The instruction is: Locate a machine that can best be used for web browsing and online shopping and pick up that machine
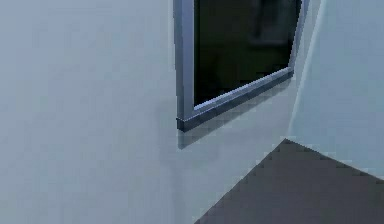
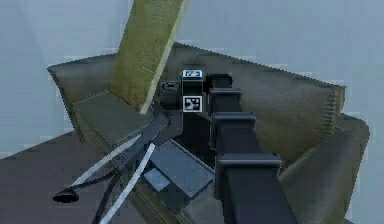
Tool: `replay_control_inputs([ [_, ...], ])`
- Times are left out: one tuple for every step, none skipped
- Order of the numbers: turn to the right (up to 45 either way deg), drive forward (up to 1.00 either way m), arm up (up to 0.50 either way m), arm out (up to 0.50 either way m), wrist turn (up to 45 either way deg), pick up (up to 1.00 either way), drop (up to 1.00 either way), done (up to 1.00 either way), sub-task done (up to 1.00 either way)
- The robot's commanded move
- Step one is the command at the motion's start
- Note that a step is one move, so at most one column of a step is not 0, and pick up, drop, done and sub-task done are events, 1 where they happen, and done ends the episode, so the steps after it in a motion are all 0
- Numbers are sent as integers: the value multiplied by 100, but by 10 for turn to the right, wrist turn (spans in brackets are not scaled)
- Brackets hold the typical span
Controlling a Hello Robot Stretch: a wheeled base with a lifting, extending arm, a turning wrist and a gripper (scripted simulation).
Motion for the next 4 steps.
replay_control_inputs([
  [0,0,0,0,450,0,0,0,0],
  [0,0,0,0,450,0,0,0,0],
  [0,0,0,0,240,0,0,0,0],
  [0,0,-24,0,0,0,0,0,0],
])
